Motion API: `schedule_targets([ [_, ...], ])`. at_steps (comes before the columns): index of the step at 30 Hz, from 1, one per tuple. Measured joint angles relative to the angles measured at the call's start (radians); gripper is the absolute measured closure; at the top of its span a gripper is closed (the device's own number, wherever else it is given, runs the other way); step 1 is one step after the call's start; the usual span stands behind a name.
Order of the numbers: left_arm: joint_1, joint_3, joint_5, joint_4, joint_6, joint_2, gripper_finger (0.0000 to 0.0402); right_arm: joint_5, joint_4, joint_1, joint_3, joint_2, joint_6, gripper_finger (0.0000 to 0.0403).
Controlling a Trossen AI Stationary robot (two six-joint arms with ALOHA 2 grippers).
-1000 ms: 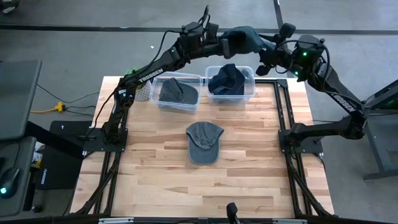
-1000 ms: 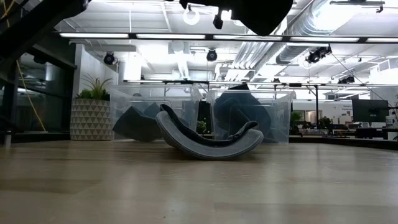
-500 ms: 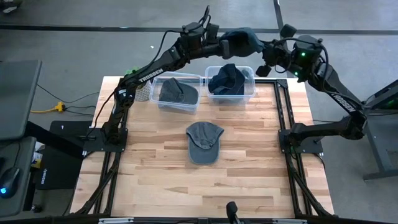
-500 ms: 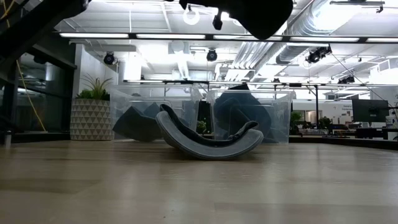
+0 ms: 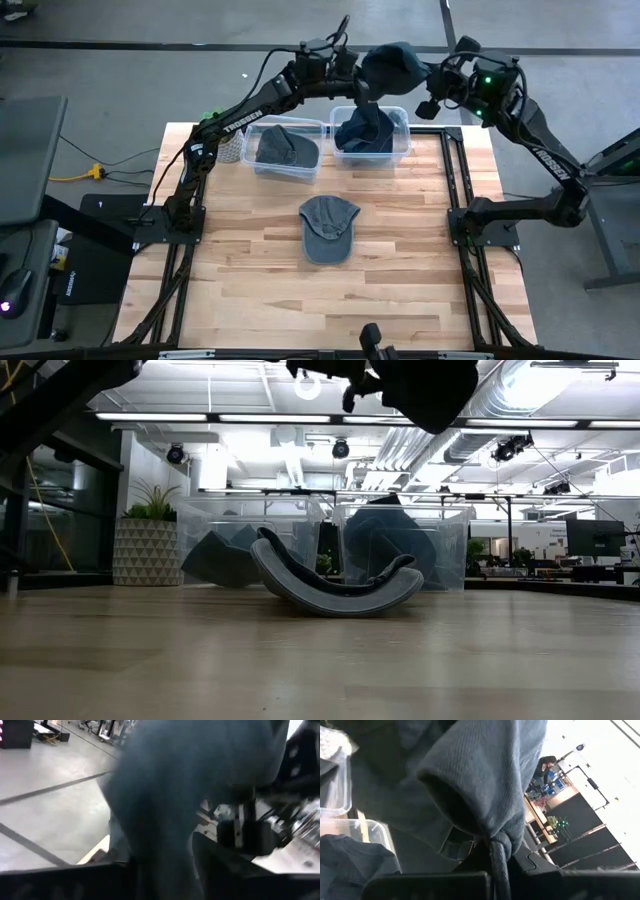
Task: Pick & Place hat
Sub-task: Put the blue cap into the right transparent bin
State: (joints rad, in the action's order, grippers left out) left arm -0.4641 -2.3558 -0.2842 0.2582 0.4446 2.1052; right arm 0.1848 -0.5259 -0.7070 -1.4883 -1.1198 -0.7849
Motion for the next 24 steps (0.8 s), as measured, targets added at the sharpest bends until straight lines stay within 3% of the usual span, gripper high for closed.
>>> schedule_targets([
  [4, 0.000, 0.000, 0.044, 0.052, -0.103, 0.000, 0.0206, -0.003, -0.002, -0.033, 0.000, 0.000, 0.000, 0.0397],
  [8, -0.001, 0.000, 0.170, 0.126, -0.201, 0.000, 0.0171, -0.036, -0.026, -0.073, 0.000, -0.005, 0.036, 0.0397],
  [12, -0.010, 0.000, 0.284, 0.179, -0.268, -0.006, 0.0164, -0.130, -0.076, -0.124, 0.000, -0.037, 0.126, 0.0397],
  [16, -0.038, -0.003, 0.313, 0.207, -0.298, -0.030, 0.0164, -0.227, -0.114, -0.152, 0.000, -0.087, 0.203, 0.0397],
  [24, -0.168, -0.001, 0.256, 0.298, -0.406, -0.059, 0.0164, -0.290, -0.123, -0.177, 0.000, -0.218, 0.266, 0.0398],
])
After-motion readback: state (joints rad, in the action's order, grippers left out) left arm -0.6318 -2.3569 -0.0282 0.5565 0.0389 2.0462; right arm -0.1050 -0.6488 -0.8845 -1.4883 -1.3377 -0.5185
